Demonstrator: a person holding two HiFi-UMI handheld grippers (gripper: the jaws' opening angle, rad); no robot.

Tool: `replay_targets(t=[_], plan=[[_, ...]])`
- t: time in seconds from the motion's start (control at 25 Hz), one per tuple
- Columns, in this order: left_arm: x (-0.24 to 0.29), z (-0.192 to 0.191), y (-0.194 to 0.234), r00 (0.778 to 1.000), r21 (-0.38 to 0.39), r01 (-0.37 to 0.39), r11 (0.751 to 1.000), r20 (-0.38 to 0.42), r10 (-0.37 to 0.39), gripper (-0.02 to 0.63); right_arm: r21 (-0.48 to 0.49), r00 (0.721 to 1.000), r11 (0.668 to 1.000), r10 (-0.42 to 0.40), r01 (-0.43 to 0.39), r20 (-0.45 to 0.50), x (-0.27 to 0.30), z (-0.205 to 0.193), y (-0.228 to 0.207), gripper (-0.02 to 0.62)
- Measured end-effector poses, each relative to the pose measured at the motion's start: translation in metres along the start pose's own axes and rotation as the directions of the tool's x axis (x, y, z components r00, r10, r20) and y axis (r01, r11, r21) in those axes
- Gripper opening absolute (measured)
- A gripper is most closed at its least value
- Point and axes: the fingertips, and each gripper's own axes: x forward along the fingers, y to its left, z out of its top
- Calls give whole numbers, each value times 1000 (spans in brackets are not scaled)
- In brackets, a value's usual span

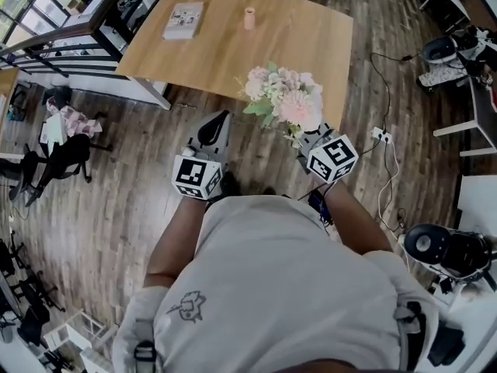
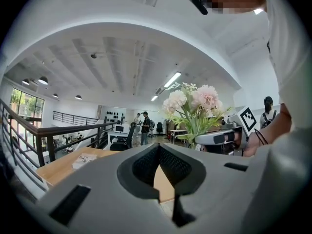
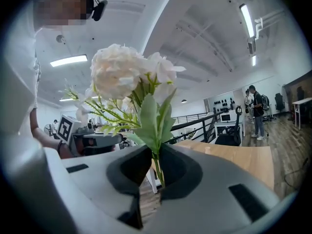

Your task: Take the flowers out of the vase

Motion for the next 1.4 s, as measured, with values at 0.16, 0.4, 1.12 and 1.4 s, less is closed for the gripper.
replay_targets(t=[0.16, 0.4, 1.12, 1.4], plan=[[-3, -8, -10, 1000, -11, -29, 1000, -12, 29, 5, 5, 999, 999, 36, -36, -20, -10, -7, -1, 52], [-17, -22, -62, 999, 9, -24, 1000, -46, 24, 5, 5, 995, 995, 101, -102, 11, -61, -17, 12, 52], [-42, -34, -101, 998, 42, -47, 998, -40, 49, 5, -13, 989, 989, 144, -144, -28, -104, -43, 22, 52], [-48, -36, -90, 998, 15, -62, 998, -32, 63, 5, 3, 988, 989, 150, -149, -23, -97, -48, 22, 53]])
